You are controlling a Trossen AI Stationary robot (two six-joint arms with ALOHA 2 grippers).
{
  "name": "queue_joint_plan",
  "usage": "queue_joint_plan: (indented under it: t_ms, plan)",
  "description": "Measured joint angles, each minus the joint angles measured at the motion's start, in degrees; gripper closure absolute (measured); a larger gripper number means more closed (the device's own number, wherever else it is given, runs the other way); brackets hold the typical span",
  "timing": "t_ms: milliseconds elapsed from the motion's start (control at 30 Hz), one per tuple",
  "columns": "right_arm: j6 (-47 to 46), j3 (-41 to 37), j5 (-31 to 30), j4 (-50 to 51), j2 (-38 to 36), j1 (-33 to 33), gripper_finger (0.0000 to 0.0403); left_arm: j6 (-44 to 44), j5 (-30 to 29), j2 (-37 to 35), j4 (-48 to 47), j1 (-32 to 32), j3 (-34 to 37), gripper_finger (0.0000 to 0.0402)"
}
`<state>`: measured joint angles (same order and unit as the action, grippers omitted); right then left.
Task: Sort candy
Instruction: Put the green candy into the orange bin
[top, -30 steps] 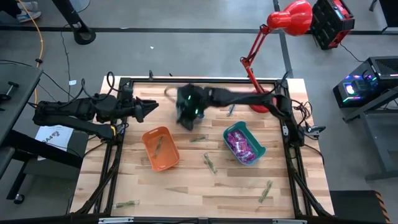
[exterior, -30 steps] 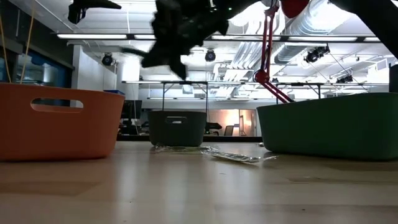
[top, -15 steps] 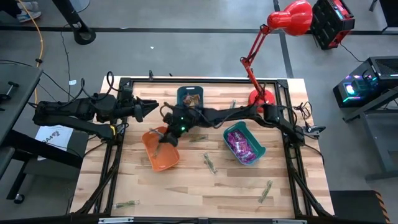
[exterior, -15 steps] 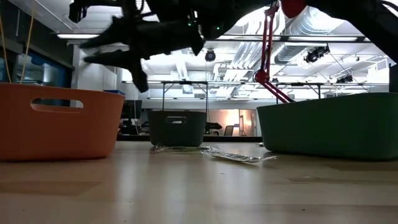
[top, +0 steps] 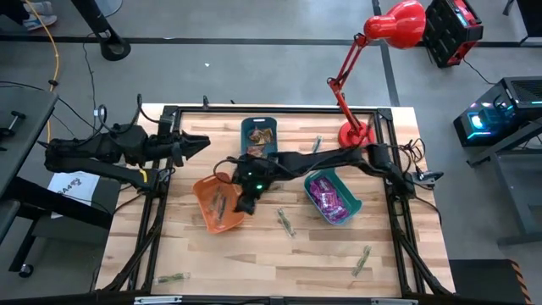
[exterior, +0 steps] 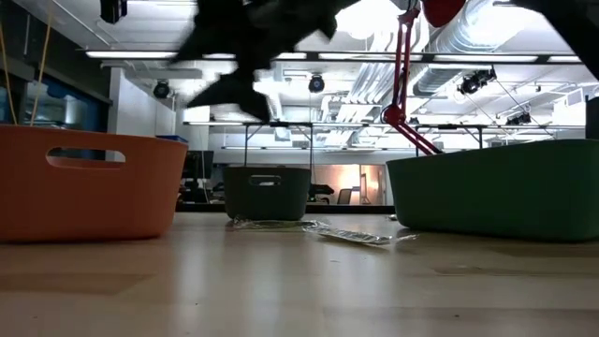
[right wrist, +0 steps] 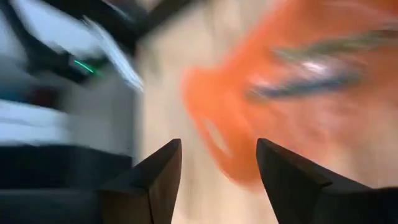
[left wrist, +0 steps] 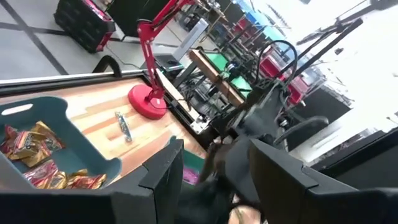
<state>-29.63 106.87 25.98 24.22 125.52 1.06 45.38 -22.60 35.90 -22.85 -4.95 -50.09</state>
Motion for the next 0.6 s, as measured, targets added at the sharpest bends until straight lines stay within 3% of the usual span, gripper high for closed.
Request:
queue_joint_plan:
  t_ms: [133, 267, 500, 600]
  plan:
    - [12.44, 0.0, -12.22, 15.55, -5.43, -0.37, 0.0206, -0.06, 1.8, -0.9, -0.15, -1.07, 0.0, 0.0229]
    - [19.62, 0.0, -17.16, 23.46, -9.16, -0.31, 0.0208, 1.57, 8.78, 1.55, 0.71, -5.52, 0.5, 0.0229]
    - [32.37, 0.0, -24.75, 35.98, -14.05, -2.82, 0.0208, 16.66, 17.12, 18.12, -0.68, -22.7, 3.55, 0.0229]
    - [34.75, 0.0, -24.94, 39.38, -16.21, -6.18, 0.0208, 24.25, 19.77, 25.32, -0.39, -29.73, 3.48, 0.0229]
